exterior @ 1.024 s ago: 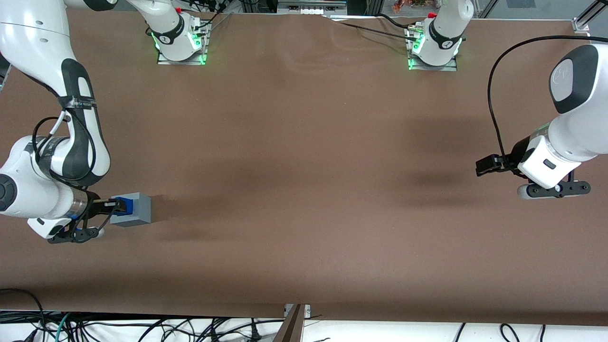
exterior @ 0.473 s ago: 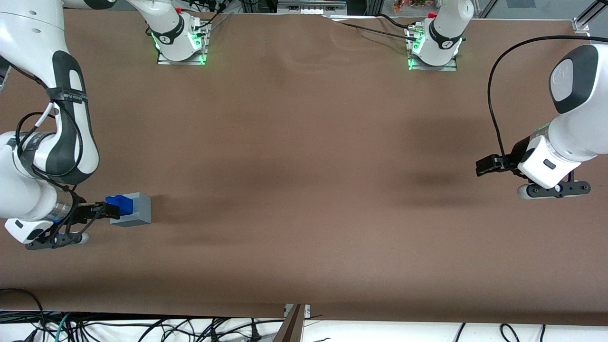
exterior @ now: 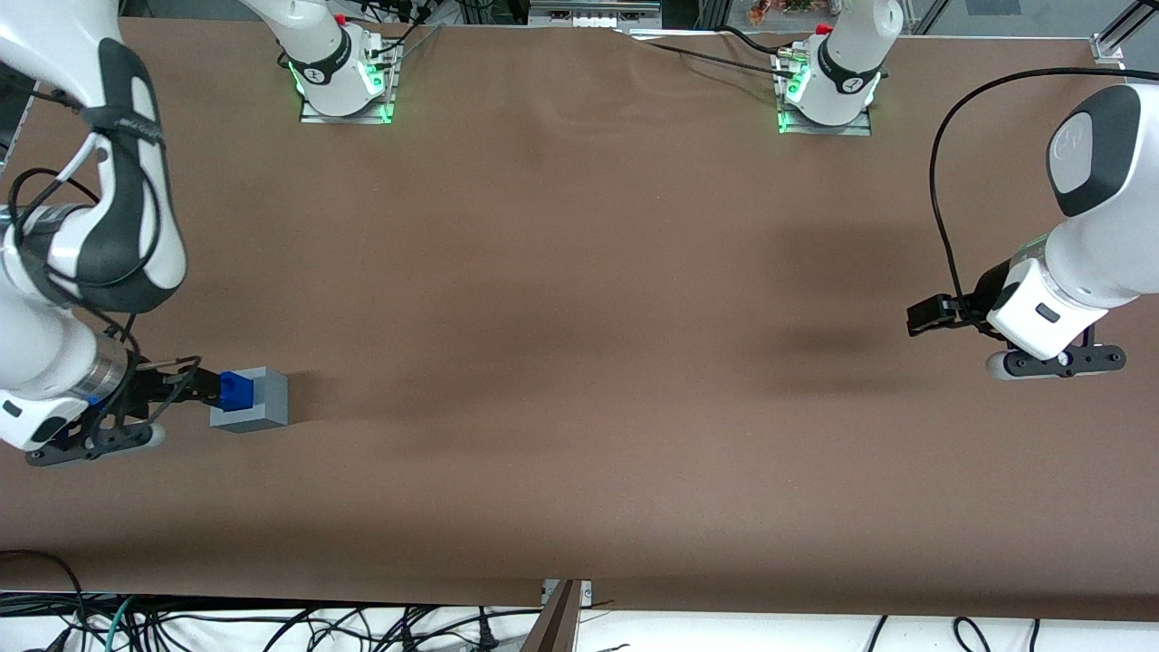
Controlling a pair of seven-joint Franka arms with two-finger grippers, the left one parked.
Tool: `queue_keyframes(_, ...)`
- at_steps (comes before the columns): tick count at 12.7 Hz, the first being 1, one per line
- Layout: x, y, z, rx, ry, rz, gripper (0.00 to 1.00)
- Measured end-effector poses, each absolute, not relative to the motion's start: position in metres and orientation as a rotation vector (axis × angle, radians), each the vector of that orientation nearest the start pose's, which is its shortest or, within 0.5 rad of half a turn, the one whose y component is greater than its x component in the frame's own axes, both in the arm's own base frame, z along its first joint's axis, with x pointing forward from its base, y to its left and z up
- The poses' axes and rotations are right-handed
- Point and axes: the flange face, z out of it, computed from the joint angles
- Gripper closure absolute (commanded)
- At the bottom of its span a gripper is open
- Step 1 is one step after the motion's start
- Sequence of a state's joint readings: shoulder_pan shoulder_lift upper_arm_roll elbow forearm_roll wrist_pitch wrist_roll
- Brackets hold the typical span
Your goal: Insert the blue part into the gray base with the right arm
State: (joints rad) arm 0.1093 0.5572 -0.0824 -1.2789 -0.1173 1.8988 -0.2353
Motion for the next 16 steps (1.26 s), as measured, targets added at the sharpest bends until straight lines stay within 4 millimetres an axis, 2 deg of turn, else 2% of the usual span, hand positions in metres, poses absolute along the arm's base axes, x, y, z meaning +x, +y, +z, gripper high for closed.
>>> queue_keyframes(2,0.717,0.052,0.477,-3.289,-0.588,-0.176,0.00)
queue_keyframes(3,0.712,0.052,0.505,-3.291,-0.585,-0.240,0.00)
queue_keyframes(5,0.691,0.035,0.563,-3.293,-0.535,-0.339,0.00)
queue_keyframes(7,0.661,0.018,0.601,-3.290,-0.489,-0.384,0.00)
queue_keyframes(9,0.631,0.006,0.607,-3.244,-0.422,-0.338,0.00)
queue_keyframes(11,0.610,-0.015,0.599,-3.185,-0.294,-0.252,0.00)
queue_keyframes(13,0.599,-0.024,0.592,-3.156,-0.204,-0.185,0.00)
queue_keyframes(16,0.600,-0.021,0.577,-3.154,-0.184,-0.132,0.00)
